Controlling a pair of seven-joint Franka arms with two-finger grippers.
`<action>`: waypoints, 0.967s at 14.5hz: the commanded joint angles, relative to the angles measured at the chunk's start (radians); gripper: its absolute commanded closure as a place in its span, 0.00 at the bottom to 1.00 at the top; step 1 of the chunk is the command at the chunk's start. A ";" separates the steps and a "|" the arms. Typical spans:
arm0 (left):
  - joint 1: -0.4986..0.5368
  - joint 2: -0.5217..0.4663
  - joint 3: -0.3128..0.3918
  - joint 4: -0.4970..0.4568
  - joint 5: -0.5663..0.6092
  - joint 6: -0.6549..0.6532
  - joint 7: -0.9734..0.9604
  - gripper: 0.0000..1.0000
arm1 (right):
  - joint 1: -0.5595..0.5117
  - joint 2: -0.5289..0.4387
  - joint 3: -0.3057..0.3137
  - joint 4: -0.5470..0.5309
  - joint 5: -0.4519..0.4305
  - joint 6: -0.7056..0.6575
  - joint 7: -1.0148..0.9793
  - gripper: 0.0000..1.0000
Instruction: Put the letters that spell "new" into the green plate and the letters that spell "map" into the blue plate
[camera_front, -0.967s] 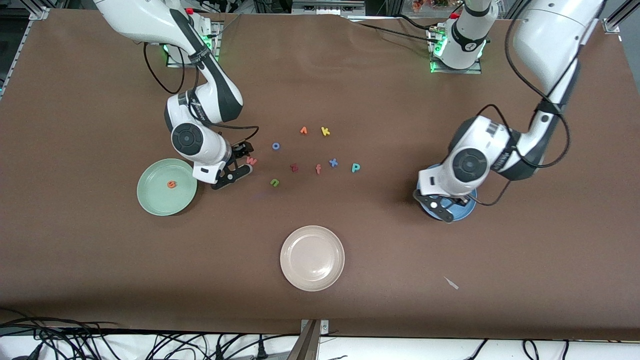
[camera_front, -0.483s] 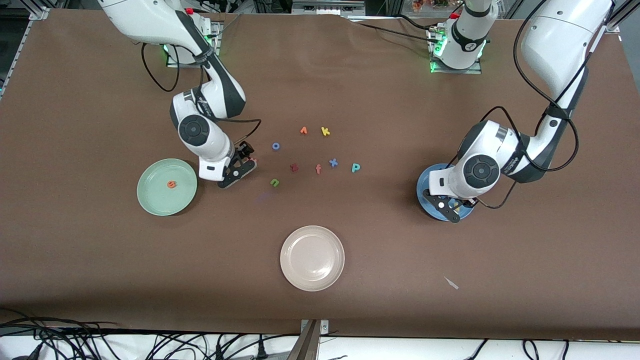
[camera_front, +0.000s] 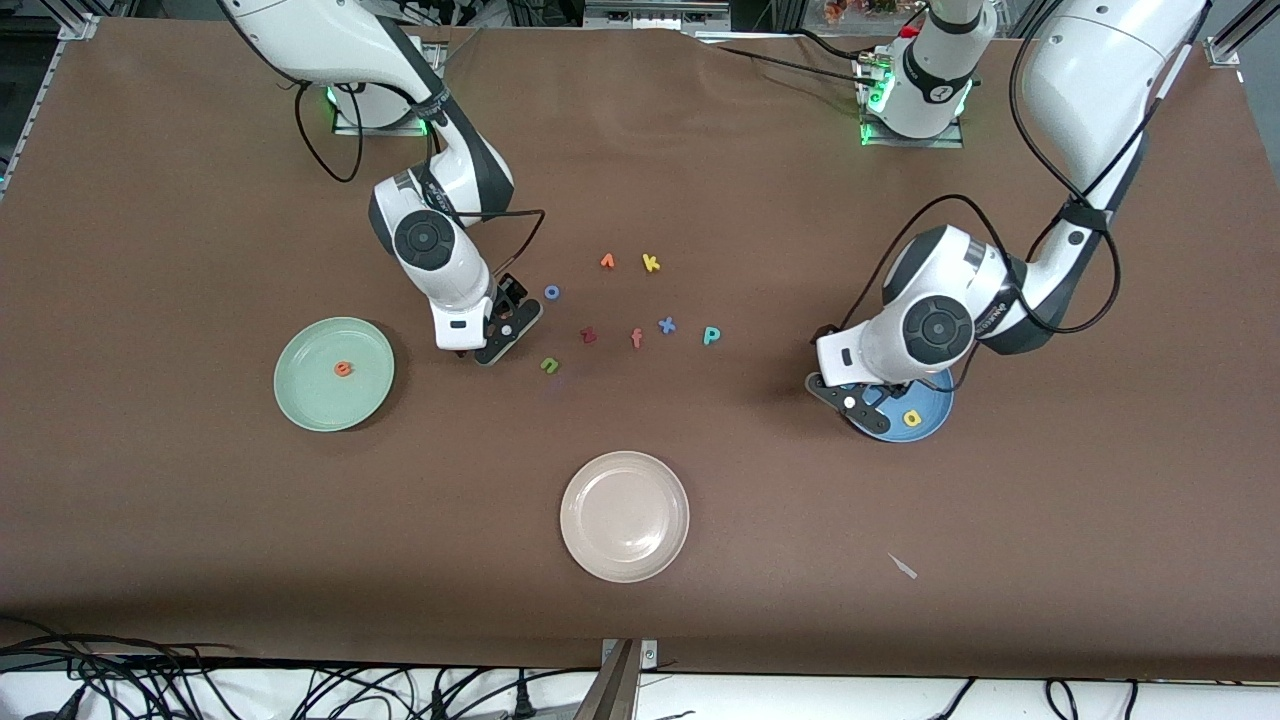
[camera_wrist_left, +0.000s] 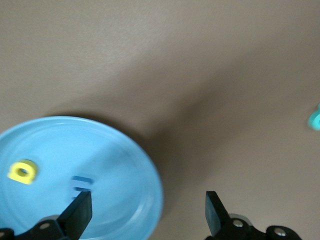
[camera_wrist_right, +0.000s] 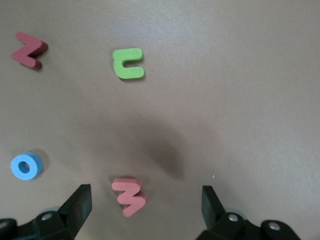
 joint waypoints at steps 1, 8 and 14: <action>-0.094 0.001 0.000 0.002 -0.018 0.032 -0.233 0.00 | -0.005 -0.013 0.006 -0.077 -0.012 0.113 -0.065 0.02; -0.297 0.119 0.015 -0.001 0.118 0.255 -0.810 0.00 | 0.001 -0.009 0.013 -0.114 -0.013 0.143 -0.100 0.16; -0.306 0.170 0.012 -0.001 0.215 0.285 -0.864 0.00 | 0.028 -0.009 0.019 -0.116 -0.016 0.138 -0.100 0.61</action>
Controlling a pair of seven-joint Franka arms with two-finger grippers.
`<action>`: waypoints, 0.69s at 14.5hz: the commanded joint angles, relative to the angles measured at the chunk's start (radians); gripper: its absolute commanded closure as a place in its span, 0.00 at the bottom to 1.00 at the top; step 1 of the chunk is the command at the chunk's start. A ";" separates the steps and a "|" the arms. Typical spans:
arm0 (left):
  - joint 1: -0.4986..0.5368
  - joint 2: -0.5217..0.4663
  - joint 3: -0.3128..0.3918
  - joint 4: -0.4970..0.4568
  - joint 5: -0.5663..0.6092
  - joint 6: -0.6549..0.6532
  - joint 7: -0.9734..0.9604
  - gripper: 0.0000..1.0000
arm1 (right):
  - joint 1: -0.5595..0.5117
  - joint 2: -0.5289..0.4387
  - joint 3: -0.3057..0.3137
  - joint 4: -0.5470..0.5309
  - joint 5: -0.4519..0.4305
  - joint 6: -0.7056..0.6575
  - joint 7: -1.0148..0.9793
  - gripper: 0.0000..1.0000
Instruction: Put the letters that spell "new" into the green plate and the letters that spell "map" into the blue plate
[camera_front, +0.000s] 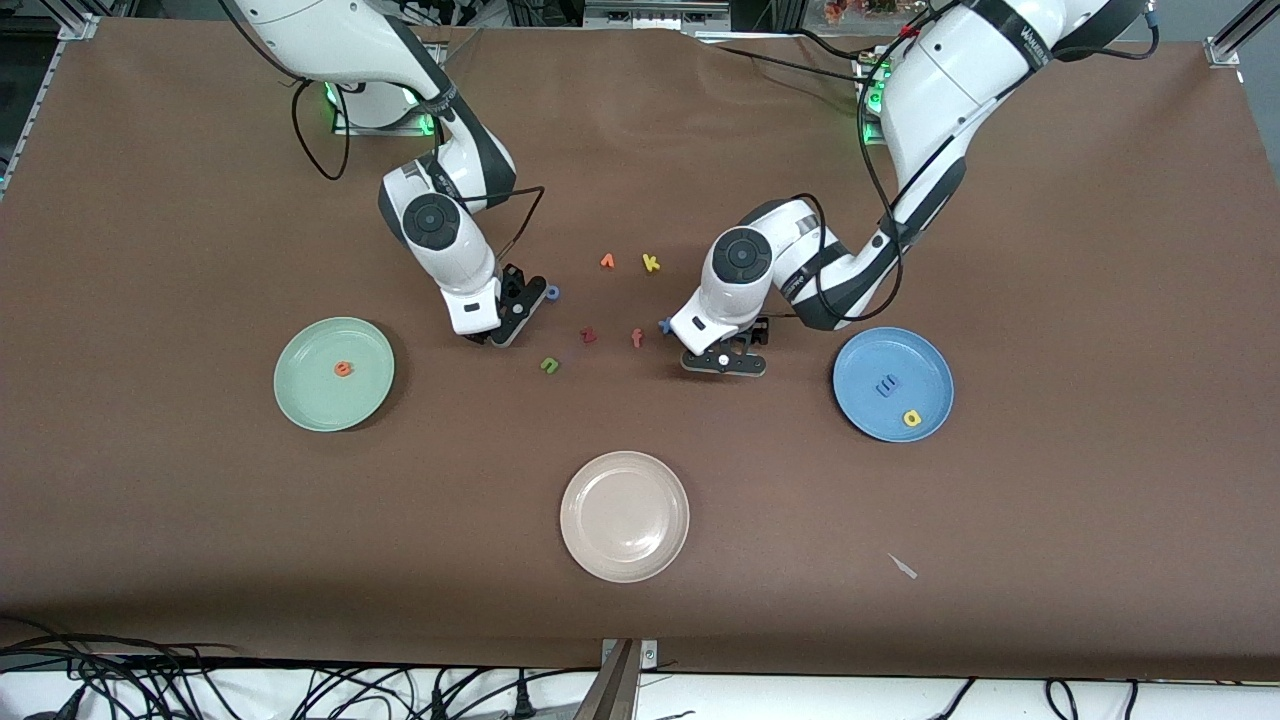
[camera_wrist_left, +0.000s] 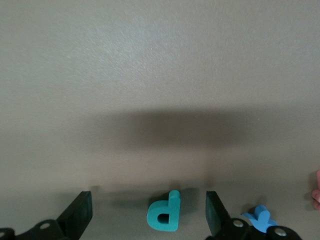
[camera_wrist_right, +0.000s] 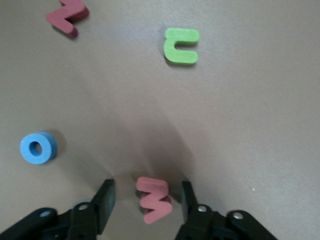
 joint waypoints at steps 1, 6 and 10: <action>-0.010 0.000 0.004 0.010 0.030 0.004 -0.015 0.00 | 0.014 -0.007 0.003 -0.022 -0.022 0.020 -0.026 0.73; 0.002 -0.003 0.001 0.004 0.016 0.000 0.140 0.44 | 0.016 0.002 0.002 -0.019 -0.036 0.023 -0.061 0.91; -0.012 -0.002 -0.001 0.001 0.013 -0.003 0.132 0.77 | 0.010 -0.036 -0.035 0.017 -0.034 -0.047 -0.118 1.00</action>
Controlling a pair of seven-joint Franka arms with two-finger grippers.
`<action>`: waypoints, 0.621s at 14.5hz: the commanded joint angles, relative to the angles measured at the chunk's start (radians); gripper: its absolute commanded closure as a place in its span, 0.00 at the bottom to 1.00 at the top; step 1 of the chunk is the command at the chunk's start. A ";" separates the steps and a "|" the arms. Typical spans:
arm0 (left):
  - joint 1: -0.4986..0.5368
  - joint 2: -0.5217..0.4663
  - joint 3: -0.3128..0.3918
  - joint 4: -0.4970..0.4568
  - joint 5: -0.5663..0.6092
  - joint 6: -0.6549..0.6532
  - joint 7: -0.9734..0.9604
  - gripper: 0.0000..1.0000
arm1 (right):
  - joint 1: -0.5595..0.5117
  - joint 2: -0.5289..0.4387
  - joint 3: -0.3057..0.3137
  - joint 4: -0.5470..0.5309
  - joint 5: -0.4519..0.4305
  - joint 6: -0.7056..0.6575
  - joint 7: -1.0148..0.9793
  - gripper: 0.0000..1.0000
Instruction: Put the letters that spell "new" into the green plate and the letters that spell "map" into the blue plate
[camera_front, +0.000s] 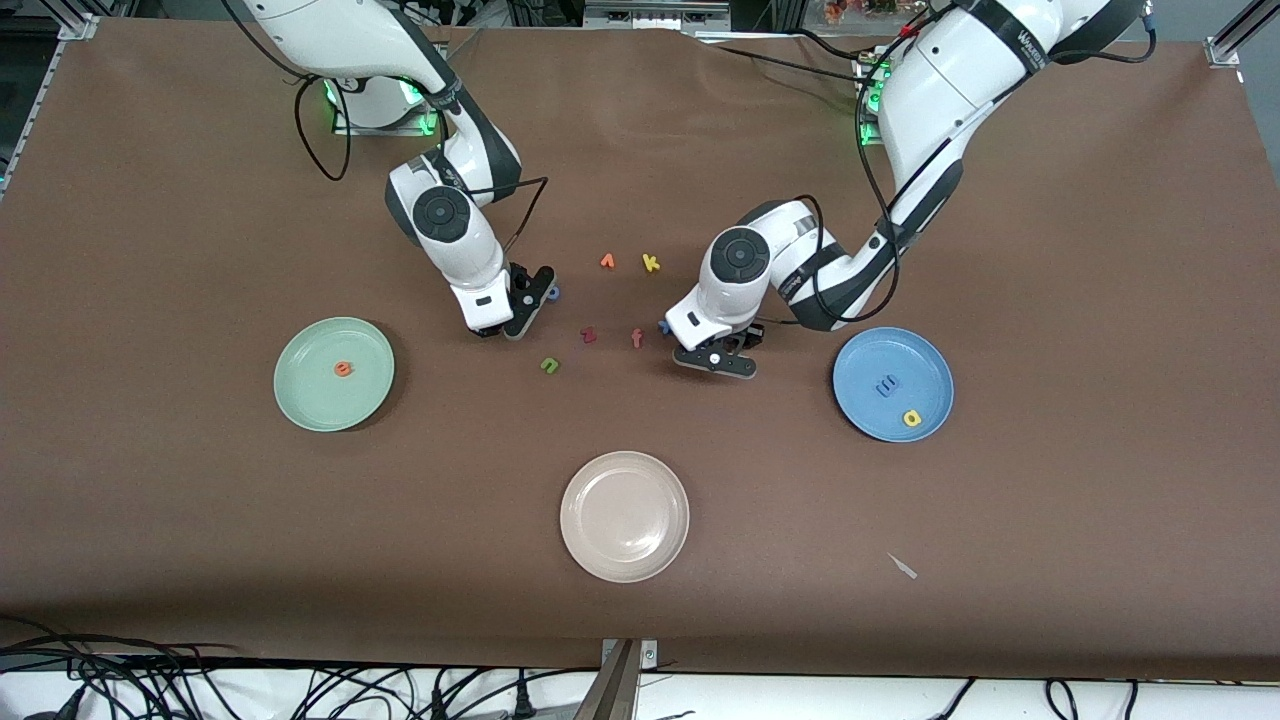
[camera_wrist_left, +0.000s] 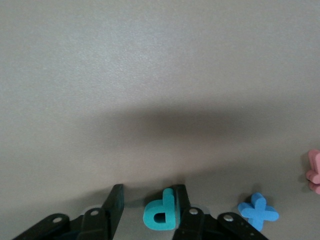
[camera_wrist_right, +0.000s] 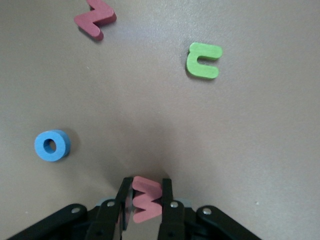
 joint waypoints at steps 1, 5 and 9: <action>-0.008 -0.003 0.003 -0.002 0.007 -0.007 0.010 0.93 | -0.003 -0.048 -0.051 0.028 -0.011 -0.092 -0.060 1.00; -0.005 -0.003 0.001 -0.002 0.007 -0.021 0.010 1.00 | -0.003 -0.074 -0.144 0.108 0.007 -0.300 -0.047 1.00; -0.004 -0.003 0.001 0.000 0.007 -0.022 0.008 1.00 | -0.022 -0.063 -0.285 0.120 0.036 -0.318 -0.040 1.00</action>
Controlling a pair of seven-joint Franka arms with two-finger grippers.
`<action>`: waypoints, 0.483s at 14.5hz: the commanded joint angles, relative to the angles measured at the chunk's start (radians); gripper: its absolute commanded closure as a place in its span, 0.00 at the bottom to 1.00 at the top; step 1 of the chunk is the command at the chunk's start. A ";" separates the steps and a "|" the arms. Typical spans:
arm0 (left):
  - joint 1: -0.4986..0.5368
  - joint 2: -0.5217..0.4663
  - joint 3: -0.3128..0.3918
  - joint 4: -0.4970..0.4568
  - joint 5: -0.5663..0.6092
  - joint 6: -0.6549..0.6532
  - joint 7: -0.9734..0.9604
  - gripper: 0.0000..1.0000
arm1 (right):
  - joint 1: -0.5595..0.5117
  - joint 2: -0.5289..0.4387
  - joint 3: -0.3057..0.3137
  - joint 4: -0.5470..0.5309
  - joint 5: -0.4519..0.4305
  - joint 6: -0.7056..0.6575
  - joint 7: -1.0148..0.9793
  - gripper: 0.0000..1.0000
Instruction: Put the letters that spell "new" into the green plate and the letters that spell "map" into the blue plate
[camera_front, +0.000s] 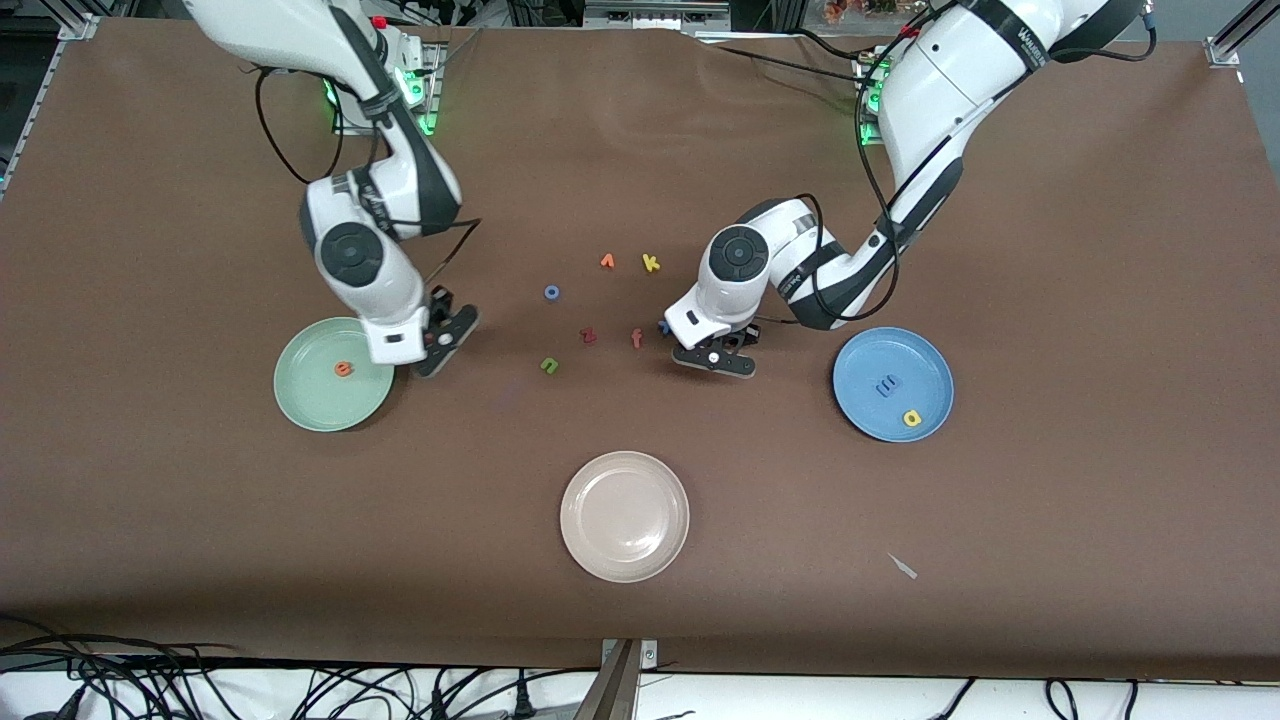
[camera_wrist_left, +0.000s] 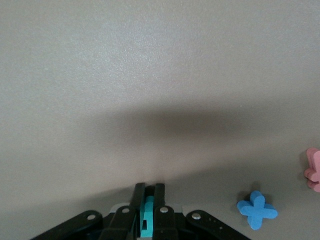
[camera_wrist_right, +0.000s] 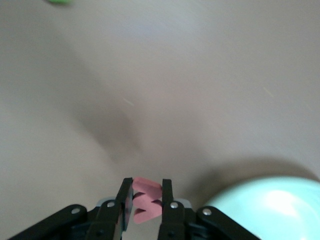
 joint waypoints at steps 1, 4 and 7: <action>-0.001 0.000 0.002 -0.001 0.007 -0.018 0.010 1.00 | -0.033 0.009 -0.070 0.009 0.041 -0.017 0.001 1.00; 0.010 -0.021 0.000 0.013 0.006 -0.082 0.020 1.00 | -0.105 0.013 -0.070 0.023 0.058 -0.018 0.001 1.00; 0.041 -0.075 -0.005 0.016 0.006 -0.173 0.051 1.00 | -0.174 0.042 -0.070 0.029 0.135 -0.018 -0.006 0.91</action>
